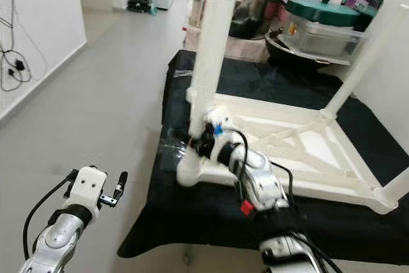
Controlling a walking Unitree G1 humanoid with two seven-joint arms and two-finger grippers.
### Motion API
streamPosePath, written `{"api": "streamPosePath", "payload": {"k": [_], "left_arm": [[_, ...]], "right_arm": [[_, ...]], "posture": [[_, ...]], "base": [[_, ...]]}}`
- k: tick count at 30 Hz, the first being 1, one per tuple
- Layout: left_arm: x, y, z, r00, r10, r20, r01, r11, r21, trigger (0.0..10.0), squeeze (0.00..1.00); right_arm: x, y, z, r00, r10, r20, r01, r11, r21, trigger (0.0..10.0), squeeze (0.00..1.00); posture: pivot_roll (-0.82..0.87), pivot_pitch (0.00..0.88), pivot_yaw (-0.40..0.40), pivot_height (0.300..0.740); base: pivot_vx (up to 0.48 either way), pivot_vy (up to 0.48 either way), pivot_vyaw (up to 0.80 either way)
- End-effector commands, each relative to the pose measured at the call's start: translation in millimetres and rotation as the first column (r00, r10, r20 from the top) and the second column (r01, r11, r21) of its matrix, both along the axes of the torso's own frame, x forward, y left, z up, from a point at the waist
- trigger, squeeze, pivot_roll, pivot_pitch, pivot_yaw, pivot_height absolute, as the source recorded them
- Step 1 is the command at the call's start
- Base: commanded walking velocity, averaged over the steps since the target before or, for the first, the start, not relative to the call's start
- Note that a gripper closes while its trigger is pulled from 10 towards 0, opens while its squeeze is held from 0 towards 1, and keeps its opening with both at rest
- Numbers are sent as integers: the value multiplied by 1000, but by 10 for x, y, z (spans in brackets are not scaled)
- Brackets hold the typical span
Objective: Building children table
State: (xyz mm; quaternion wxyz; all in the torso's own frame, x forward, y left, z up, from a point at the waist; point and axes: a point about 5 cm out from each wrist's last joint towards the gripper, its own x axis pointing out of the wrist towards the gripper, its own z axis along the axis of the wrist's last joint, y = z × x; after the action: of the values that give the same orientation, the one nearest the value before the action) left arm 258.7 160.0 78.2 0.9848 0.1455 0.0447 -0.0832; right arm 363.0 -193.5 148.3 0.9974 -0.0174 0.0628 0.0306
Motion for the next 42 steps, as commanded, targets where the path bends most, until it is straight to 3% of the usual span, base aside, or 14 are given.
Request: {"api": "streamPosePath", "payload": {"k": [1,2,5,7,9,13,15,16,24,26,28,29,37,42], "left_arm": [[-20,-1,-56,1000,4,-25,-4,1000,6,10000,0],[-19,0,-55,1000,5,-25,-5,1000,5,10000,0],[-16,1,-52,1000,7,-24,-6,1000,6,10000,0],[-10,6,-44,1000,12,-20,-12,1000,6,10000,0],[-7,7,-43,1000,13,-19,-13,1000,6,10000,0],[11,2,-37,1000,17,-15,-17,1000,7,10000,0],[21,6,-33,1000,20,-13,-20,1000,9,10000,0],[32,19,-12,1000,27,-1,-27,1000,6,10000,0],[86,69,170,996,33,83,-30,999,-40,10000,0],[115,94,300,989,37,146,-29,998,-51,10000,0],[121,99,330,986,38,161,-30,998,-52,10000,0],[149,113,509,970,50,239,-33,997,-74,10000,0],[213,89,978,911,26,412,19,994,-107,10000,0],[206,62,925,920,-3,393,45,994,-98,10000,0]], "right_arm": [[-202,-693,-290,919,-377,-112,350,914,-205,0,0],[-260,-782,-323,886,-451,-113,424,884,-197,0,0],[-312,-845,-348,856,-505,-109,479,855,-199,0,0],[-436,-938,-392,771,-630,-93,608,771,-189,0,0],[-478,-941,-401,736,-671,-84,649,736,-193,0,0],[-464,-803,-438,681,-725,-98,702,686,-194,0,0],[-406,-707,-472,683,-720,-124,693,692,-200,824,0],[-328,-591,-480,737,-660,-144,629,749,-209,10000,0],[-233,-412,-368,811,-577,-96,568,816,-110,10000,0],[-192,-302,-288,855,-515,-55,512,857,-68,10000,0],[-185,-273,-269,864,-501,-45,498,865,-60,10000,0],[-172,-191,-217,890,-457,-11,456,889,-38,10000,0],[-145,-51,-122,924,-380,41,379,925,28,10000,0],[-147,-36,-117,935,-351,53,350,936,31,10000,0]], "posture": [[66,0,-146,740],[71,0,-148,740],[71,0,-148,740],[65,0,-146,740],[65,0,-146,740],[70,0,-150,740],[72,0,-150,740],[73,0,-149,740],[73,0,-145,740],[73,0,-143,740],[73,0,-143,740],[70,0,-141,740],[74,0,-138,740],[68,0,-132,740]], "base": [[0,0,0],[0,0,0],[0,0,0],[0,0,0],[0,0,0],[0,0,0],[0,0,0],[0,0,0],[0,0,0],[0,0,0],[0,0,0],[0,0,0],[84,0,-200],[480,0,-800]]}}
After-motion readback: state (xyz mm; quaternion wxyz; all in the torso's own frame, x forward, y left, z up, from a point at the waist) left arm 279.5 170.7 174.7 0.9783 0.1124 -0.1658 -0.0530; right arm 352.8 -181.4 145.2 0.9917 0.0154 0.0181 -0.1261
